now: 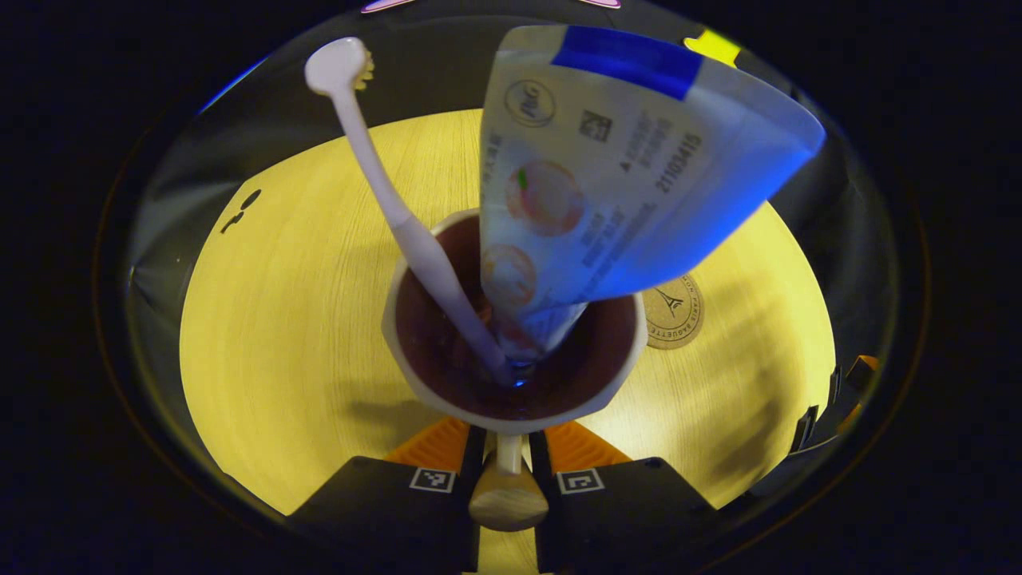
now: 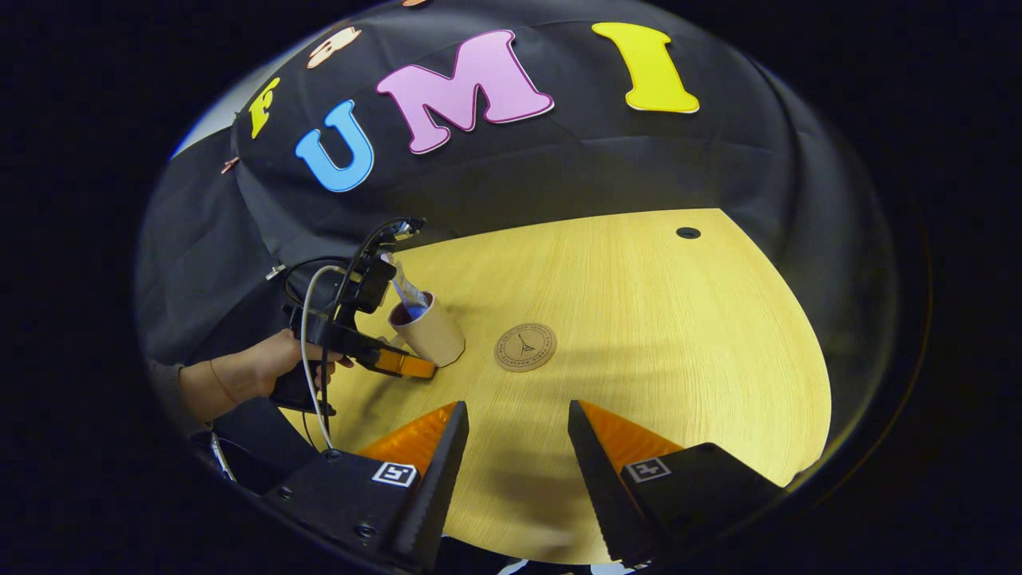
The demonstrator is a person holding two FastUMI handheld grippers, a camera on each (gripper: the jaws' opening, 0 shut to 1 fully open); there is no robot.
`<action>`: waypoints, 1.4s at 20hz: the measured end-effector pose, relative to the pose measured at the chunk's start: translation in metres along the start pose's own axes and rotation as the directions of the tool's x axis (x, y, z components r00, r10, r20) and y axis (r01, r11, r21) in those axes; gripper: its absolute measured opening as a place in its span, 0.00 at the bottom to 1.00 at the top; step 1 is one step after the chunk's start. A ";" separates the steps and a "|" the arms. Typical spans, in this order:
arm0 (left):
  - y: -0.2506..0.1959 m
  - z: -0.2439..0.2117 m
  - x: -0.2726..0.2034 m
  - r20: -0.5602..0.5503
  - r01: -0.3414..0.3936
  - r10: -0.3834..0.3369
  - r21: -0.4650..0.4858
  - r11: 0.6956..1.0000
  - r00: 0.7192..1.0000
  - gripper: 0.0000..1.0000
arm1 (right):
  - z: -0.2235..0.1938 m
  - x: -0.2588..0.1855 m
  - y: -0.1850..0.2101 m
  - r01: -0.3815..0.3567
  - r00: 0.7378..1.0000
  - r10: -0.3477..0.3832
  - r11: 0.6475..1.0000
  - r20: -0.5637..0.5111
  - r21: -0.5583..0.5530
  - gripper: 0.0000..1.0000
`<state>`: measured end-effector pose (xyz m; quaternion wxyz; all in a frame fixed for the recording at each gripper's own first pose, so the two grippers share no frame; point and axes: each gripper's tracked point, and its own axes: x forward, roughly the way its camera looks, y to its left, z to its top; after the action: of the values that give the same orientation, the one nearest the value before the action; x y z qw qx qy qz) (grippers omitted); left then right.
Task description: Put the toothbrush and toothpaste on the desktop into the cup, then pick up the cup and place it on the coaster on the desktop.
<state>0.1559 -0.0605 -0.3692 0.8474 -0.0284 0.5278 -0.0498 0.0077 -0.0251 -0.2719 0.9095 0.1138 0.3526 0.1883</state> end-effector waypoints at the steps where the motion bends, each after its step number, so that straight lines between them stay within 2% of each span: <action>1: -0.003 0.002 -0.002 0.004 0.004 -0.004 0.002 1.000 1.000 0.32 | 0.000 -0.001 -0.001 0.001 1.000 -0.001 1.000 0.001 0.002 0.78; 6: -0.029 0.014 -0.010 0.023 0.035 -0.036 0.042 0.999 0.999 0.31 | 0.001 -0.005 -0.007 0.010 1.000 -0.010 1.000 0.007 0.011 0.78; 7: -0.036 0.017 -0.009 0.025 0.042 -0.044 0.055 0.998 0.999 0.36 | 0.001 -0.006 -0.009 0.015 1.000 -0.015 1.000 0.008 0.013 0.78; 8: -0.044 0.021 -0.009 0.026 0.052 -0.054 0.066 0.996 0.998 0.36 | 0.001 -0.007 -0.012 0.019 1.000 -0.020 1.000 0.009 0.015 0.78; 9: -0.053 0.025 -0.008 0.027 0.064 -0.066 0.073 0.995 0.997 0.31 | 0.001 -0.008 -0.014 0.025 1.000 -0.025 1.000 0.010 0.018 0.78; 12: -0.077 0.035 -0.006 0.030 0.095 -0.098 0.095 0.991 0.995 0.32 | 0.003 -0.015 -0.023 0.040 0.999 -0.041 0.998 0.023 0.040 0.78; 13: -0.084 0.037 -0.005 0.030 0.101 -0.104 0.106 0.989 0.994 0.36 | 0.003 -0.016 -0.026 0.047 0.998 -0.048 0.998 0.026 0.045 0.78; 14: -0.090 0.039 -0.004 0.027 0.106 -0.109 0.118 0.987 0.994 0.32 | 0.002 -0.018 -0.029 0.054 0.998 -0.055 0.997 0.028 0.051 0.78; 17: -0.107 0.043 0.001 0.016 0.114 -0.118 0.150 0.982 0.993 0.32 | 0.002 -0.022 -0.038 0.071 0.997 -0.074 0.995 0.035 0.066 0.78; 23: -0.125 0.042 0.019 -0.012 0.110 -0.110 0.190 0.976 0.994 0.31 | -0.004 -0.035 -0.062 0.116 0.992 -0.120 0.988 0.036 0.107 0.79; 24: -0.126 0.041 0.021 -0.015 0.104 -0.103 0.193 0.976 0.995 0.36 | -0.001 -0.036 -0.062 0.124 0.991 -0.129 0.986 0.036 0.111 0.79; 25: -0.126 0.040 0.024 -0.016 0.094 -0.092 0.194 0.977 0.996 0.31 | -0.001 -0.036 -0.065 0.131 0.990 -0.136 0.985 0.038 0.115 0.79; 26: -0.124 0.039 0.025 -0.018 0.084 -0.082 0.194 0.977 0.996 0.36 | -0.001 -0.038 -0.068 0.136 0.989 -0.141 0.984 0.038 0.119 0.78; 27: -0.123 0.038 0.026 -0.018 0.077 -0.075 0.194 0.978 0.997 0.31 | -0.001 -0.038 -0.070 0.138 0.989 -0.144 0.983 0.039 0.123 0.78; 28: -0.122 0.038 0.028 -0.021 0.073 -0.070 0.191 0.979 0.997 0.31 | -0.002 -0.038 -0.074 0.140 0.989 -0.146 0.982 0.037 0.126 0.78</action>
<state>0.1955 -0.1851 -0.3654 0.8401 0.0349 0.5252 -0.1311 -0.0002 -0.1078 -0.2758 0.9199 0.1483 0.3496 0.0976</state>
